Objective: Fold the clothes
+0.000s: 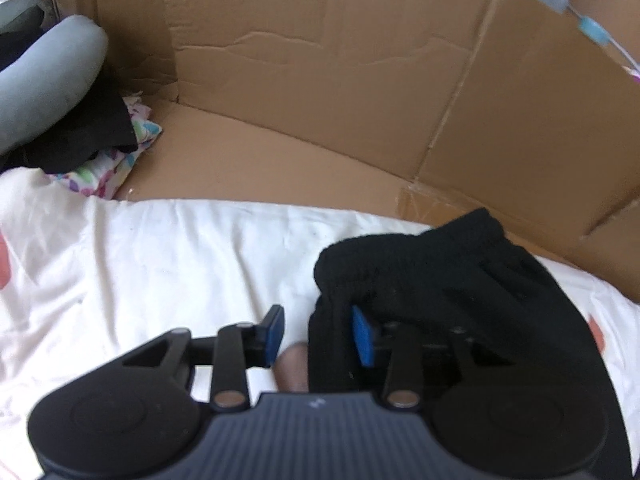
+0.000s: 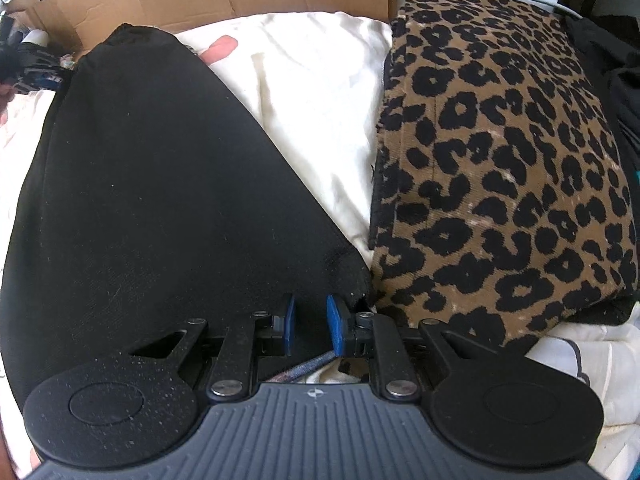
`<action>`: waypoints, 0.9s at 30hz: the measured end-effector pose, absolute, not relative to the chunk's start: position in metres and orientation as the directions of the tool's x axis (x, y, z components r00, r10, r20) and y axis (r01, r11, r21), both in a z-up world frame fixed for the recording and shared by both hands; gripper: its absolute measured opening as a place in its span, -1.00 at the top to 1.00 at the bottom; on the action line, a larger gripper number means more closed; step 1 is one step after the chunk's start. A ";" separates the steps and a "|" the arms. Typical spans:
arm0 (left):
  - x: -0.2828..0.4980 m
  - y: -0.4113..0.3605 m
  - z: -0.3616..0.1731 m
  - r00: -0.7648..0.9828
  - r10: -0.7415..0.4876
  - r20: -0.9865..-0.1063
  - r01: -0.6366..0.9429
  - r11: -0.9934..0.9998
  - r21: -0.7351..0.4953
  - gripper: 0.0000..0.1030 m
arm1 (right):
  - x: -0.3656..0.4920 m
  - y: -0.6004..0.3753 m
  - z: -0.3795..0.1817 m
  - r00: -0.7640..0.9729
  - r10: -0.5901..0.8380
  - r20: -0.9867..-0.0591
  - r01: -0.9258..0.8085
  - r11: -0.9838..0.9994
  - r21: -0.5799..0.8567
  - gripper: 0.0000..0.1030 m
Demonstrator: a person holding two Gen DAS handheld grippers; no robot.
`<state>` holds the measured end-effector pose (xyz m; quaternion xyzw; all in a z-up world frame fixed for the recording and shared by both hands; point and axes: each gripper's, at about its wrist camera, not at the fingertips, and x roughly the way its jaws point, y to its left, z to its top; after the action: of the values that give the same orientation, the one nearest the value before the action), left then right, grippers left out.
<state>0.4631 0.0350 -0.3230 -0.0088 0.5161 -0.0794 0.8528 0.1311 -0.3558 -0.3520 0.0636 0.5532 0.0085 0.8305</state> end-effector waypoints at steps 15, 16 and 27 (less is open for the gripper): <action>0.394 -0.009 -0.314 0.420 -0.289 -0.860 0.363 0.922 -0.133 0.27 | 0.122 -0.327 -0.330 0.471 0.200 -0.859 -0.048 0.978 0.201 0.53; 0.392 -0.013 -0.319 0.417 -0.290 -0.861 0.367 0.921 -0.132 0.27 | 0.125 -0.320 -0.330 0.474 0.212 -0.855 -0.072 0.977 0.202 0.53; 0.346 -0.044 -0.358 0.420 -0.258 -0.870 0.405 0.911 -0.075 0.31 | 0.169 -0.264 -0.340 0.500 0.289 -0.816 -0.238 0.952 0.191 0.20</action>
<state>0.3464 -0.0436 -0.3583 0.0732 0.5011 -0.1974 0.8394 0.1689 -0.2638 -0.3402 0.0266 0.4761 0.1523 0.8657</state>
